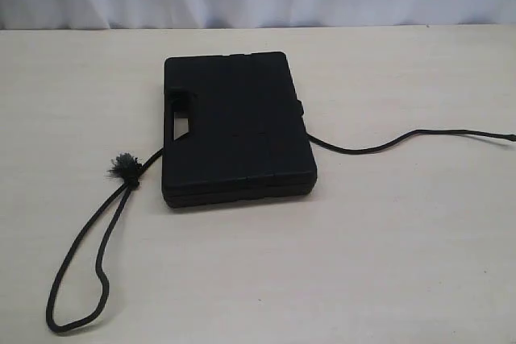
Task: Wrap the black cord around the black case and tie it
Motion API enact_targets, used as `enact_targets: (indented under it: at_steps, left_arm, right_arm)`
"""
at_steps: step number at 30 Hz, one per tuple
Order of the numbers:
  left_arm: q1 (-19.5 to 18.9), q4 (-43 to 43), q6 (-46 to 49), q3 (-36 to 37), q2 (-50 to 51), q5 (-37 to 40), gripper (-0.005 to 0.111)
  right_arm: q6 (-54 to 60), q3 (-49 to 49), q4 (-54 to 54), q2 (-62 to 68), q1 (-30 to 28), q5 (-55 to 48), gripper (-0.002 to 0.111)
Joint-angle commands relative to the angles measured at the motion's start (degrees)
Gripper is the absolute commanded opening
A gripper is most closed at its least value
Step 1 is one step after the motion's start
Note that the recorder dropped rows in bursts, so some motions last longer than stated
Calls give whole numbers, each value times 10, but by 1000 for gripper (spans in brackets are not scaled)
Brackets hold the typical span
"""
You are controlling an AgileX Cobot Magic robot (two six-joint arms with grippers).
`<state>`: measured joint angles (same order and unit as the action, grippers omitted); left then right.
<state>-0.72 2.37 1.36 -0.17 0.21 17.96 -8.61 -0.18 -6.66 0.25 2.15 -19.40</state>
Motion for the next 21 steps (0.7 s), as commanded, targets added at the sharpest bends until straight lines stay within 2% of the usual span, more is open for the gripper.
enact_targets:
  at_steps: [1,4,6,8,11,14,17,18,21]
  left_arm:
    - [-2,-40,-2,2,-2,-50,0]
    - [-2,-137,-2,2,-2,-132,0]
    - [-2,-202,-4,2,-2,-199,0]
    - [-2,-250,-4,2,-2,-261,0]
    - [-2,-269,-19,2,-2,-330,0]
    - [-2,-268,-81,2,-2,-387,0]
    - [-2,-188,-156,2,-2,-452,0]
    - [-2,-104,-228,2,-2,-491,0]
    - [-2,-6,-292,-7,3,-542,0]
  right_arm:
    - [4,2,-34,-3,-1,24,4]
    - [4,2,-65,-3,-1,92,4]
    - [-1,2,-30,-3,-1,138,4]
    - [-6,2,54,-3,-1,194,4]
    - [-11,2,118,-3,0,292,4]
    - [-64,2,208,-3,0,340,4]
    - [-127,2,220,-3,0,376,4]
    - [-184,2,204,-3,0,422,4]
    - [-303,2,135,23,0,521,4]
